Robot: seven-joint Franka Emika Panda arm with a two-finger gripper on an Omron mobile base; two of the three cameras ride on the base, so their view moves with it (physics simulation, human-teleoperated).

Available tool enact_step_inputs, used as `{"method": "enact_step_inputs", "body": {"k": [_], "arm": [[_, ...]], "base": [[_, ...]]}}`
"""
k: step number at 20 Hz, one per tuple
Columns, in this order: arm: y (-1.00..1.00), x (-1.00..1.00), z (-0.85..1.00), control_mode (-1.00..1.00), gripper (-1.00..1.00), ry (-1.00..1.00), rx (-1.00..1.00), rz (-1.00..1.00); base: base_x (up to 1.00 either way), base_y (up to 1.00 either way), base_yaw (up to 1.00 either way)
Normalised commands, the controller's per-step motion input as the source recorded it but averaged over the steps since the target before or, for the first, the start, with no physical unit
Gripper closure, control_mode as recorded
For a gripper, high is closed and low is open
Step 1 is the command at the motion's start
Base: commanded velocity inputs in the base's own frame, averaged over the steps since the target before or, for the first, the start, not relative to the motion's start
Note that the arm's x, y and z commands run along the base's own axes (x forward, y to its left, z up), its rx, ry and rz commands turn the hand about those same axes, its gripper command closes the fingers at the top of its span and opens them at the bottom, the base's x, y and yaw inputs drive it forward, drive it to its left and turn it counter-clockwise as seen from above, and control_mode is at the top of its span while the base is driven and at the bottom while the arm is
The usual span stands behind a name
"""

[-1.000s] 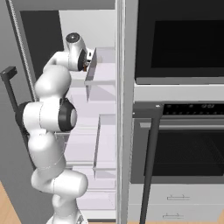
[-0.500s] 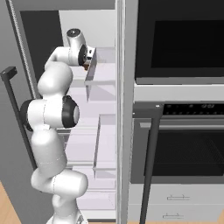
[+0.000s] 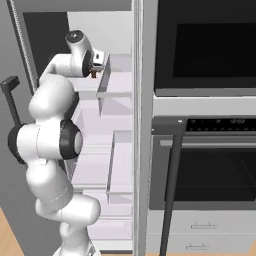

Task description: Place one lemon wedge and one chicken drumstick in each tupperware on the nearby counter, to pack two identical lunches.

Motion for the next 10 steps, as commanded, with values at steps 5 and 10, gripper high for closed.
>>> {"method": "enact_step_inputs", "body": {"k": [5, 10], "arm": [[0.0, -1.0, 0.49, -1.0, 1.0, -0.7, 0.03, 0.0], [0.0, -1.0, 0.64, -1.0, 1.0, -0.52, 0.02, 0.0]], "base": [[0.0, 0.0, 0.0], [0.0, 0.0, 0.0]]}}
